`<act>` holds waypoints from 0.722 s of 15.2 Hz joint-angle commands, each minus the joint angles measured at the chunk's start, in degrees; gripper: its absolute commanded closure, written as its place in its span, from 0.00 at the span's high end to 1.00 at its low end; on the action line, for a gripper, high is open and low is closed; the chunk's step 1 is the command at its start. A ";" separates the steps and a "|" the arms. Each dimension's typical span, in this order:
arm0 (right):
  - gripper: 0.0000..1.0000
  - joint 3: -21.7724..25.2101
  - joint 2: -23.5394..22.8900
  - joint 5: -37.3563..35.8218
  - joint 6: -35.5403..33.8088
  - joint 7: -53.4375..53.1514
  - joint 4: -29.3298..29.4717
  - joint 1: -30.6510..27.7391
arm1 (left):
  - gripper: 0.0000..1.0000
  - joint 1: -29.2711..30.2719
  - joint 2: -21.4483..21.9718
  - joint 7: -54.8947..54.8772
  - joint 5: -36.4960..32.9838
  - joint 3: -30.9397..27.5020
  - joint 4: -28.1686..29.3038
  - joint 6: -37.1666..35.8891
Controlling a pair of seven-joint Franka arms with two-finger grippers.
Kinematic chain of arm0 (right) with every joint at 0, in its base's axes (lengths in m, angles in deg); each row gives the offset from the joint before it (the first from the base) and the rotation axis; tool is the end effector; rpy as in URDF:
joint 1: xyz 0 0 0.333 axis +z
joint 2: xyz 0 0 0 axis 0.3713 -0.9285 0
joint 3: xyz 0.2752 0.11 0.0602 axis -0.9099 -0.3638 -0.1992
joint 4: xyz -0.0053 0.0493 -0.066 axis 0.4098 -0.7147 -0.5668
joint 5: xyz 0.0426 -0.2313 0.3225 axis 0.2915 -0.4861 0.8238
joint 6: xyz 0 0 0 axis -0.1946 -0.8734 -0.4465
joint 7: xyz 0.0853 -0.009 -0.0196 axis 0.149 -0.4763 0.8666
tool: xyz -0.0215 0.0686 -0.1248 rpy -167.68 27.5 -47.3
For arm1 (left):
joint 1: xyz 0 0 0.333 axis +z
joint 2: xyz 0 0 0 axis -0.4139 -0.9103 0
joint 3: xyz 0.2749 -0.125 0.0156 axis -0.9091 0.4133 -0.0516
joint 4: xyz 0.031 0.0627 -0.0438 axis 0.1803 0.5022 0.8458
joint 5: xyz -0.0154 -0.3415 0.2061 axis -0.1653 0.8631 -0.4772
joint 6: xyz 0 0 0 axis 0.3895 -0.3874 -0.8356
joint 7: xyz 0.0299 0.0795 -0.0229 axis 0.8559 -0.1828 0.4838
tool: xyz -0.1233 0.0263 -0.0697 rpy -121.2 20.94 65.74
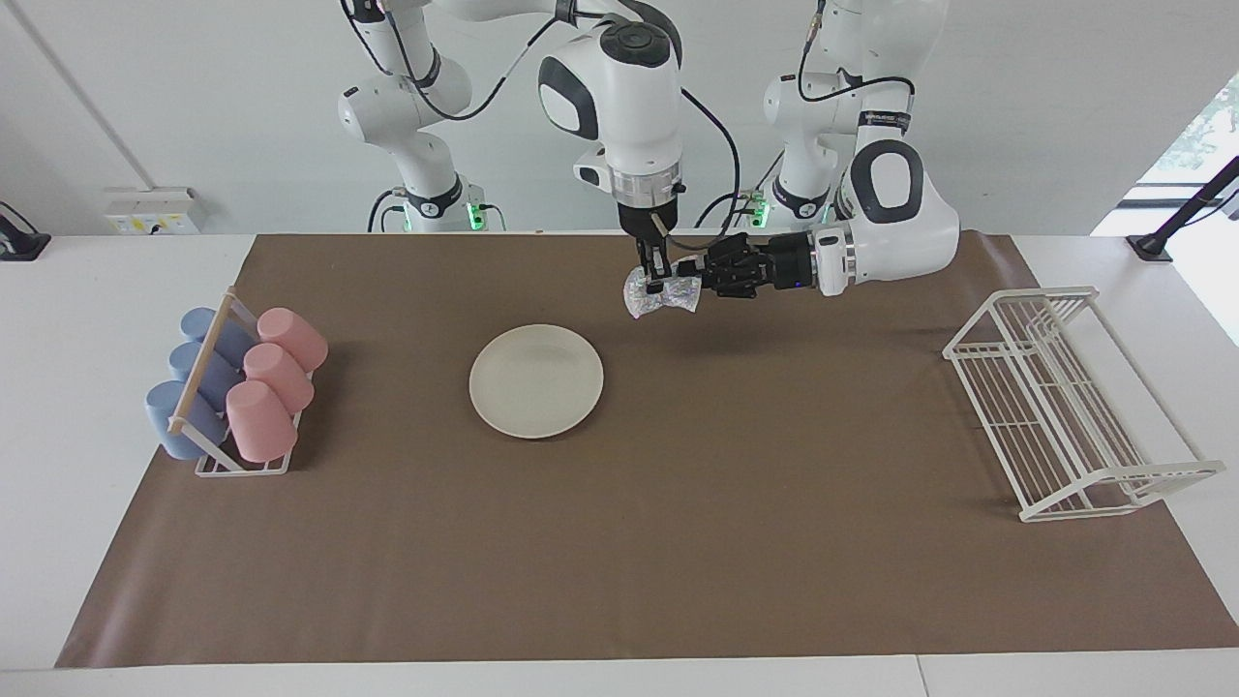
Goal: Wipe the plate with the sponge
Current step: 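Bring the scrubber to the left gripper and grasp it there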
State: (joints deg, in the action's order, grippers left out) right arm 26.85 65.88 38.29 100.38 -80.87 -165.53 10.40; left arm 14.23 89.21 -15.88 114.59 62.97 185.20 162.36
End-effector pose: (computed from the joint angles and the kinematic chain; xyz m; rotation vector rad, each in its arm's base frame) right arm 0.4946 0.4192 0.4717 -2.2831 1.9844 0.0533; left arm 0.4765 -0.2511 0.3954 1.8529 0.0298 -0.2300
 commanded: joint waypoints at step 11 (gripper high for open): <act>1.00 0.14 4.27 -0.30 -1.09 9.01 -3.35 -3.18 | 0.00 -0.24 -0.32 1.75 0.69 -0.79 -0.48 1.10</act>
State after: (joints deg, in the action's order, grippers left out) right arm 27.14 67.08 38.28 99.65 -76.28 -165.66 9.50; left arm 14.24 89.21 -15.01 114.90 62.78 185.17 162.75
